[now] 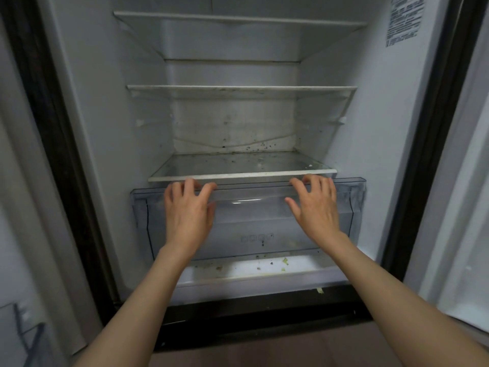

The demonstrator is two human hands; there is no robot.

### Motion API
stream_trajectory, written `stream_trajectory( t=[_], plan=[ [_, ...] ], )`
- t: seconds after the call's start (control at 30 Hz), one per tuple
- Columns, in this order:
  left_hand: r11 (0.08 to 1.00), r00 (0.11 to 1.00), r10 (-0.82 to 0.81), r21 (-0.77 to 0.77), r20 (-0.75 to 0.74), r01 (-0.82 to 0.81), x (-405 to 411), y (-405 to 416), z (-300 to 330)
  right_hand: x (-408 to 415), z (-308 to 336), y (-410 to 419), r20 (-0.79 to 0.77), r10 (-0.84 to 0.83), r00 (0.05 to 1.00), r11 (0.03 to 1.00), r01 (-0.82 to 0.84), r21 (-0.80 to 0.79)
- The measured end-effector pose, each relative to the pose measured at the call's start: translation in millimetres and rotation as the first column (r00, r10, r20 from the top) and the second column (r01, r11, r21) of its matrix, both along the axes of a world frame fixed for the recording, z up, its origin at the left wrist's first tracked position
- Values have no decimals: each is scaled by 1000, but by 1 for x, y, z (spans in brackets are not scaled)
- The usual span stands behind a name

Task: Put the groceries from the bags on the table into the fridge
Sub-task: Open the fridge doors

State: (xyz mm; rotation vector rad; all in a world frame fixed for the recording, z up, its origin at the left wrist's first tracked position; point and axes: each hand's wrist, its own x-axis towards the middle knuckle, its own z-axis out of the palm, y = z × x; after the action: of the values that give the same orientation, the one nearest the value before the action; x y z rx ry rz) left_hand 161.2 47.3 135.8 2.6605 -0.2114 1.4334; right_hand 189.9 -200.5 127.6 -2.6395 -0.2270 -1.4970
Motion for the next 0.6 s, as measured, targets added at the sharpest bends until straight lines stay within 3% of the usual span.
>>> stream_trajectory(
  t=[0.2,0.6],
  plan=[
    [1000,1000,0,14,22,0,-27,1,-4,-27,-2,-5,52,-4,999,1000,5,-16],
    [999,998,-28,-34,-53,26,-55,-4,-2,-54,4,-12,-18,21,1000,998,-22,-58]
  ],
)
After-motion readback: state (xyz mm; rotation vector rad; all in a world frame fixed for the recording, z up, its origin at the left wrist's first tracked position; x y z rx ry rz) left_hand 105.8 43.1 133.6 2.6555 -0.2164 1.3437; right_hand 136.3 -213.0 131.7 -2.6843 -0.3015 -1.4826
